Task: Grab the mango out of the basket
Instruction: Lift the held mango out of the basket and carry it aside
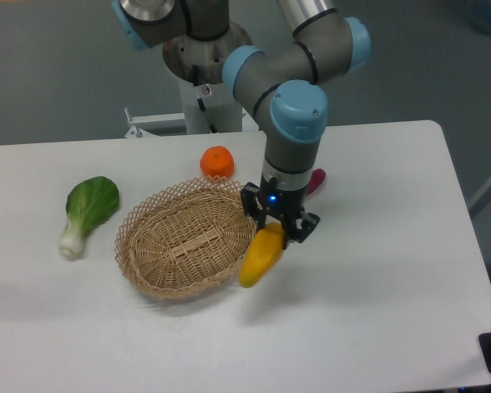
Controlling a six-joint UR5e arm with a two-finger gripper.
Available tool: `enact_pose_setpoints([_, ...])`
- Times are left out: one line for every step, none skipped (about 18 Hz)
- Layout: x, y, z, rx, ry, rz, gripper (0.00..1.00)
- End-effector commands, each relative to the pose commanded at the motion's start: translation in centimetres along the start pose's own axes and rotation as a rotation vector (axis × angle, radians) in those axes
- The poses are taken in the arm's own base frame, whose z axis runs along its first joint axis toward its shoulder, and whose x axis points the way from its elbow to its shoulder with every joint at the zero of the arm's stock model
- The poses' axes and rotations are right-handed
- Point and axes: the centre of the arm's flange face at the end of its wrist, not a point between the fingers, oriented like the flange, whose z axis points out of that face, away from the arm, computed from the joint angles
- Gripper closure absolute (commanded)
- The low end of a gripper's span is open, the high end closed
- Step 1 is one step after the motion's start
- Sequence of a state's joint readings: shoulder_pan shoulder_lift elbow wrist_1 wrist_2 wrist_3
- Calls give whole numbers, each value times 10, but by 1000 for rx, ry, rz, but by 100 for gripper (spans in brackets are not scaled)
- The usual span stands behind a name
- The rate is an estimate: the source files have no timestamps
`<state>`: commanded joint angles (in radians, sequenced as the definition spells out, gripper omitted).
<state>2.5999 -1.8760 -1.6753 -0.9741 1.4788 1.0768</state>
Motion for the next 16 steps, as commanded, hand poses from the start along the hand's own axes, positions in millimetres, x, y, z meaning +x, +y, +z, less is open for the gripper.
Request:
enact_pose_setpoints([-13, 7, -4, 2, -11, 0, 84])
enact_pose_setpoints([-23, 13, -1, -1, -13, 12, 83])
enact_pose_setpoints([-33, 20, -2, -2, -19, 31, 83])
enact_pose_setpoints([-44, 28, 0, -5, -22, 42, 83])
enact_pose_setpoints([-53, 32, 2, -7, -23, 52, 83])
enact_pose_setpoints([-61, 34, 4, -9, -26, 60, 81])
enact_pose_setpoints([-68, 33, 8, -13, -28, 61, 81])
enact_pose_setpoints([-75, 32, 11, -28, -37, 61, 79])
enact_pose_setpoints([-83, 32, 14, -43, -45, 61, 78])
enact_pose_setpoints([-90, 30, 14, -50, -53, 65, 78])
enact_pose_setpoints([-93, 30, 17, -62, -49, 68, 78])
enact_pose_setpoints([-97, 32, 18, -75, -47, 77, 79])
enact_pose_setpoints([-101, 35, 17, -81, -47, 91, 79])
enact_pose_setpoints([-105, 39, 16, -85, -42, 92, 79])
enact_pose_setpoints([-105, 39, 16, -88, -36, 93, 79])
enact_pose_setpoints([-106, 40, 16, -89, -34, 92, 79])
